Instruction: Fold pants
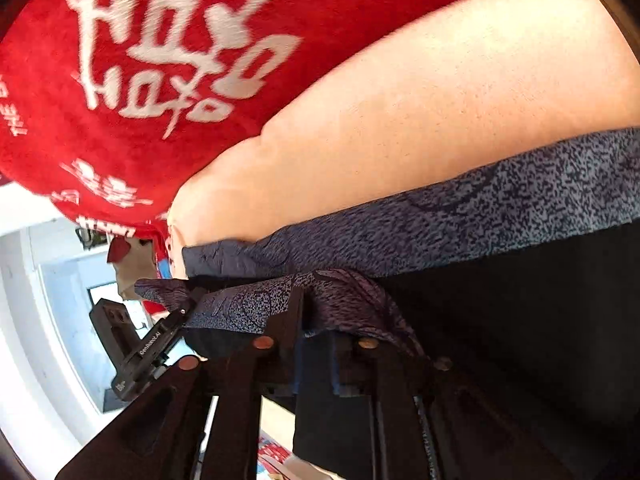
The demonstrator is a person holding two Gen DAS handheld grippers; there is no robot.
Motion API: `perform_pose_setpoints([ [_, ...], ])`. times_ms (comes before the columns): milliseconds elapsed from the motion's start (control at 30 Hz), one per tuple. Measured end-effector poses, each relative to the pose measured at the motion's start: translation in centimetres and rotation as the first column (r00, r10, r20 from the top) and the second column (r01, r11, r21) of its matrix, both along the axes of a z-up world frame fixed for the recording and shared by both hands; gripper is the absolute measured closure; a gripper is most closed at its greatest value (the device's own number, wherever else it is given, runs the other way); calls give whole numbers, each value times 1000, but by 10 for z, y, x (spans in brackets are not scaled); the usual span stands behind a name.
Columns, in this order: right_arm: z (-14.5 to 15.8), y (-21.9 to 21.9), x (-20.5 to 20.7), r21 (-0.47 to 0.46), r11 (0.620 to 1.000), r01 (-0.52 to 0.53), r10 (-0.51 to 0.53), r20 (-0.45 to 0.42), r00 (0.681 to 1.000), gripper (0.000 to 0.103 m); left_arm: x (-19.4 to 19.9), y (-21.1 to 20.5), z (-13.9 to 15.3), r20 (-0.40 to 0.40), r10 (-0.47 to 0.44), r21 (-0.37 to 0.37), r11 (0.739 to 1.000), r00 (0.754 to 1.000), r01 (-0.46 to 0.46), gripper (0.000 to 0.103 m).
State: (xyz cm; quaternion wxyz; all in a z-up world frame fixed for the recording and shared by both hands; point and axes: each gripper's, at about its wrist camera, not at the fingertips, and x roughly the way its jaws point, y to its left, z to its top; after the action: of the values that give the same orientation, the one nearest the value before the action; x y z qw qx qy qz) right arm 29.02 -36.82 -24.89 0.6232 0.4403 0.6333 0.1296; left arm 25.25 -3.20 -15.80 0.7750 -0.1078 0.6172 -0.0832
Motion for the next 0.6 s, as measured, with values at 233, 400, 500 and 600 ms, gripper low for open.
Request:
perform_pose_setpoints([
  [233,74,37,-18,-122,981,-154,174,178,969,39,-27,-10,42,106,-69,175,983,992,50,33],
  [400,53,81,-2,-246,919,-308,351,151,924,50,-9,-23,-4,43,-56,265,963,997,43,33],
  [500,30,92,17,-368,870,-329,390,106,915,51,-2,-34,-17,82,-93,346,937,992,59,31],
  [600,32,69,31,-342,911,-231,296,153,943,52,-1,-48,-23,68,-142,395,913,987,104,25],
])
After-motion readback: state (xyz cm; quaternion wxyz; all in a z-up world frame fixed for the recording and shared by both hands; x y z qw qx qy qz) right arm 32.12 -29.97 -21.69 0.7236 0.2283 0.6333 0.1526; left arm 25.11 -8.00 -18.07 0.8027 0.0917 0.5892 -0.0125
